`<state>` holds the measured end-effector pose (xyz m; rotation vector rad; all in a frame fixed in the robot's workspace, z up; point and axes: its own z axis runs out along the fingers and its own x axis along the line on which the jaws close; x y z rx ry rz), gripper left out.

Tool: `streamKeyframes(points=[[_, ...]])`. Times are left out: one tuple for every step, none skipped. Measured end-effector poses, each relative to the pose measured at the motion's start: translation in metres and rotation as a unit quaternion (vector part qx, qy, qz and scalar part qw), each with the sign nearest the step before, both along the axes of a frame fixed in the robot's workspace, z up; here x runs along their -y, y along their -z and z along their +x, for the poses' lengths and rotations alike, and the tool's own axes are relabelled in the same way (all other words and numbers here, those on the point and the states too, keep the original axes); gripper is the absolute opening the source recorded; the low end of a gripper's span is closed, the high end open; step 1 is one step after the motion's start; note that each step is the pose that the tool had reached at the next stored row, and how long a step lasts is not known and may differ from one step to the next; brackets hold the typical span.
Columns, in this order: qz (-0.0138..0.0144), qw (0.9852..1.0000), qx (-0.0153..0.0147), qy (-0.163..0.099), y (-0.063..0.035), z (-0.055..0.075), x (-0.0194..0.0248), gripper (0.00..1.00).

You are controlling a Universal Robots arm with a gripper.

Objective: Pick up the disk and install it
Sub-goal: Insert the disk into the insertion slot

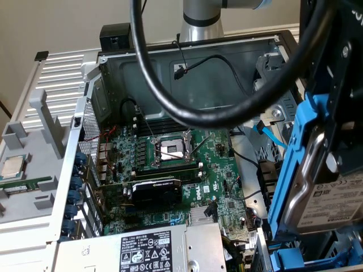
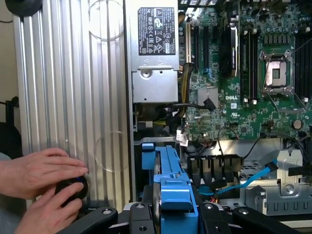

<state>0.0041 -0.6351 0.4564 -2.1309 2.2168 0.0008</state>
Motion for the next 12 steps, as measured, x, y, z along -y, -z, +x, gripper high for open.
streamKeyframes(points=[[0.0, 1.0, -0.0002, -0.002, 0.0002, 0.0002, -0.0001, 0.37], [-0.0001, 1.0, -0.0004, -0.003, 0.0002, 0.0004, -0.0002, 0.37], [-0.0001, 1.0, -0.0008, -0.004, 0.0004, 0.0007, -0.0002, 0.37], [-0.0001, 1.0, -0.0014, -0.005, 0.001, 0.0009, -0.0003, 0.37], [-0.0002, 1.0, -0.0021, -0.006, 0.0017, 0.0012, -0.0003, 0.37], [-0.0003, 1.0, -0.0024, -0.006, 0.0024, 0.0012, -0.0003, 0.37], [-0.0004, 1.0, -0.0028, -0.006, 0.0031, 0.0013, -0.0005, 0.37], [-0.0005, 1.0, -0.0031, -0.007, 0.0035, 0.0015, -0.0007, 0.37], [-0.0004, 1.0, -0.0034, -0.007, 0.004, 0.0016, -0.001, 0.37], [-0.0003, 1.0, -0.0036, -0.007, 0.0047, 0.0018, -0.001, 0.37], [-0.0002, 1.0, -0.004, -0.008, 0.0054, 0.0021, -0.0011, 0.37], [-0.0003, 1.0, -0.0044, -0.008, 0.0061, 0.0022, -0.0012, 0.37]])
